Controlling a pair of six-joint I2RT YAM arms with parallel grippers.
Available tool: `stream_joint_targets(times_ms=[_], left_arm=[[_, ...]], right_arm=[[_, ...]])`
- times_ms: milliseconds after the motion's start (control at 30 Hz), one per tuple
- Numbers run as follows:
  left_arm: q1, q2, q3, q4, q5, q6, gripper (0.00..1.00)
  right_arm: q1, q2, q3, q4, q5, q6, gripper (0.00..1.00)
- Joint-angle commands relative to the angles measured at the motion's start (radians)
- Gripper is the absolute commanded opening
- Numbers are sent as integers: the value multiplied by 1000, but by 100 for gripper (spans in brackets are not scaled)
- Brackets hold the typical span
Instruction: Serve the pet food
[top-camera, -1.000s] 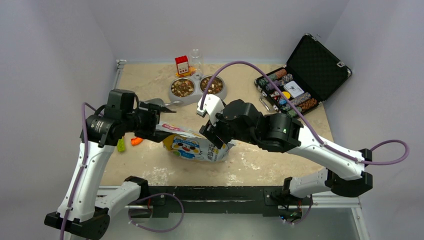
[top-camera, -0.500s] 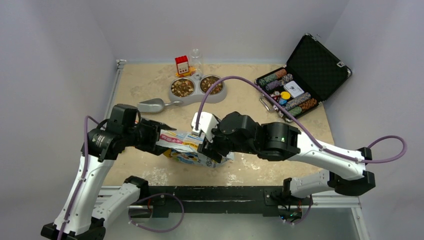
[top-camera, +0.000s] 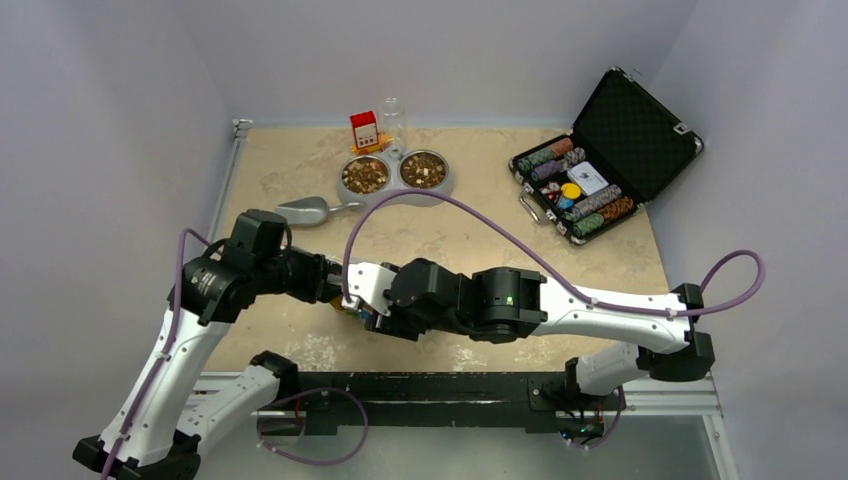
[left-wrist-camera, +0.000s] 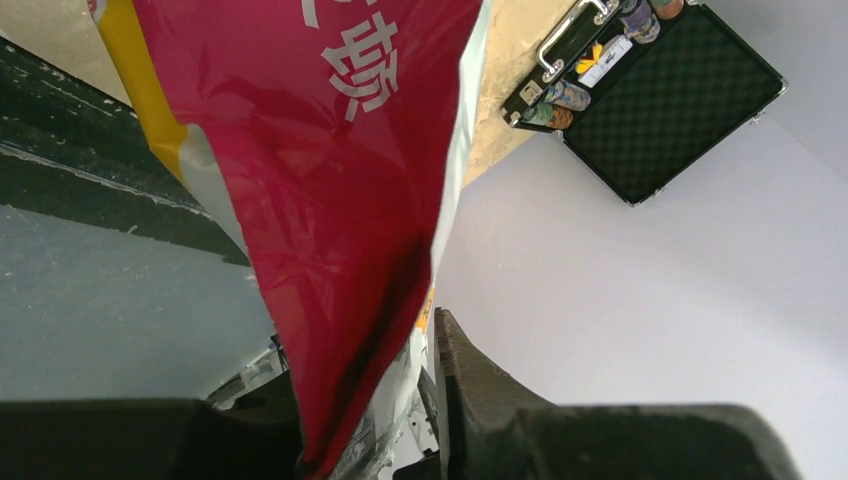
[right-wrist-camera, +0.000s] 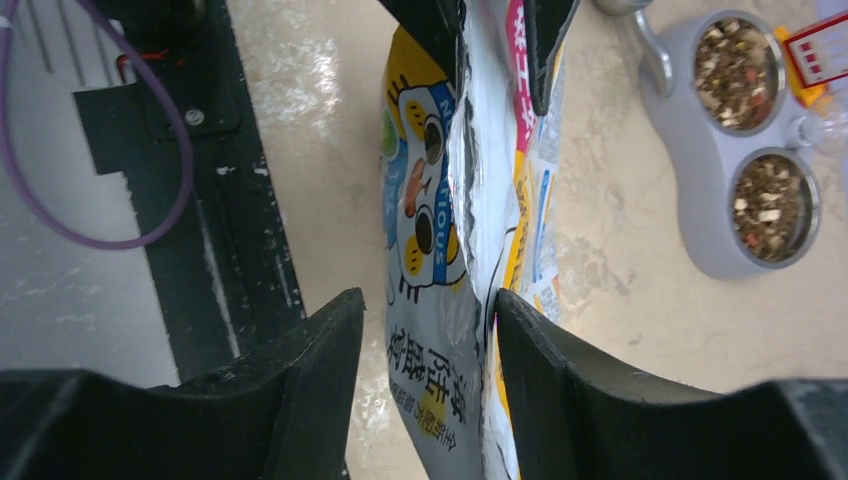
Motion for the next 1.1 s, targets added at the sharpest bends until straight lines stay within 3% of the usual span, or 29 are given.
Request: stream_joint_targets(times_ms=[0,333,433,600,667,867,1067], left_arm=[[-19,24,3,64,-14,-27,27],[-17,-6,-11,105,-37,-64,12],[-17,-5,-21,126,-12,-80,0],[1,39,47,123,-28,-45,0],[29,116,110,57,-5,4,0],[137,394,321,74,84,191,0],[106,792,910,-104,53,309,0]], right_arm=[[18,21,29,102,169,-33,52],[11,69,-15,259,238,-149,36],[2,121,15,231,309,-162,24],[-21,128,-29,243,419,-180,8],[-43,112,-60,245,457,-174,0],[-93,2,-195,269,502,-154,0],[-221,-49,-144,222,477,-118,0]])
